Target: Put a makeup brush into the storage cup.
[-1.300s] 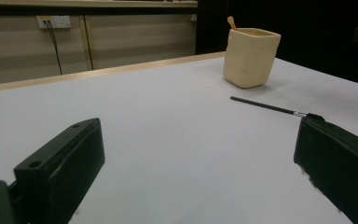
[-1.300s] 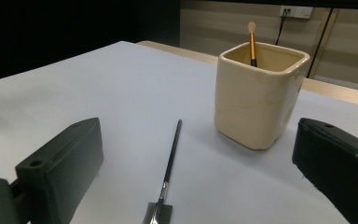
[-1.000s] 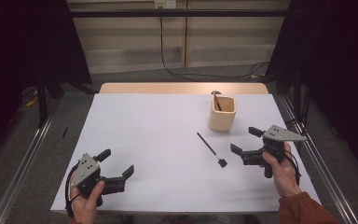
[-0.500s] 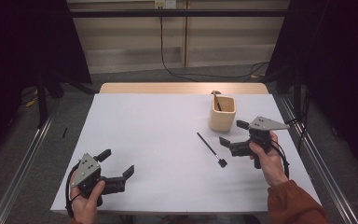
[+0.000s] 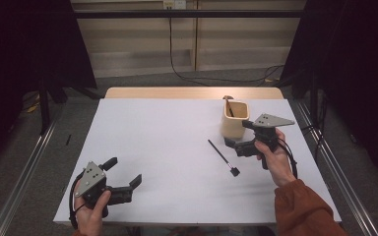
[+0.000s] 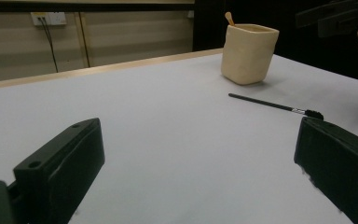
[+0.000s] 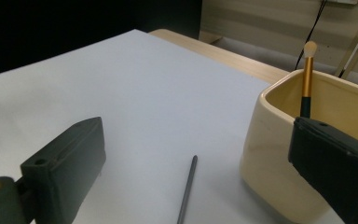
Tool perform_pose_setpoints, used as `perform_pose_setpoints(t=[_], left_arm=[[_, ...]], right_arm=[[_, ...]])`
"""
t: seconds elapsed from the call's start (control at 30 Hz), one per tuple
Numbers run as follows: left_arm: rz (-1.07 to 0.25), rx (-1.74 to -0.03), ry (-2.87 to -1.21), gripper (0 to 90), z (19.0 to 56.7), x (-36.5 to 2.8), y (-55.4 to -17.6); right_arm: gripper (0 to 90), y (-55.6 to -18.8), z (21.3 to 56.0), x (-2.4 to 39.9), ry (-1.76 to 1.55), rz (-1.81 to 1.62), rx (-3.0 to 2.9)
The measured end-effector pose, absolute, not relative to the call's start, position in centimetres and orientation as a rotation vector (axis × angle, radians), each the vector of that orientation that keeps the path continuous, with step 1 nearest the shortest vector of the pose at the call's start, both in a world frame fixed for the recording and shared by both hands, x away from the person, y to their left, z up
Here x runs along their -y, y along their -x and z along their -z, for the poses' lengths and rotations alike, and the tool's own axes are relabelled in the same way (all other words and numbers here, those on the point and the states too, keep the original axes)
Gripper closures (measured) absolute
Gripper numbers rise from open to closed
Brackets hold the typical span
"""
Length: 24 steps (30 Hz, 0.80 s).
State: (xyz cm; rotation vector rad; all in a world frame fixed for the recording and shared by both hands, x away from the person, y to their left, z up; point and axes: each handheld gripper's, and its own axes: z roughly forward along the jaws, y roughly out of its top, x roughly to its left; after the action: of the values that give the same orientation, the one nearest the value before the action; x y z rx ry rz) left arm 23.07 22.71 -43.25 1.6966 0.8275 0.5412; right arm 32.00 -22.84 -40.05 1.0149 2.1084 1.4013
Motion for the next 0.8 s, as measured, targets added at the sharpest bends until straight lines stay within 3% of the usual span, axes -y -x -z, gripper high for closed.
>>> perform_pose_setpoints(t=[0.57, 0.67, 0.8], left_arm=[[-0.524, -0.822, -1.700, 1.4, 43.3, -22.6, -23.3], [-0.525, -0.826, -1.698, 1.4, 43.3, -22.6, -23.3], [-0.525, -0.830, -1.697, 1.4, 43.3, -22.6, -23.3]], right_arm=[[8.7, -33.4, 39.5, 22.0, -1.022, -1.227, -2.386], [13.6, -33.6, 39.5, 21.7, -1.011, -1.192, -2.446], [12.1, -34.0, 39.5, 21.6, -1.050, -1.179, -2.518]])
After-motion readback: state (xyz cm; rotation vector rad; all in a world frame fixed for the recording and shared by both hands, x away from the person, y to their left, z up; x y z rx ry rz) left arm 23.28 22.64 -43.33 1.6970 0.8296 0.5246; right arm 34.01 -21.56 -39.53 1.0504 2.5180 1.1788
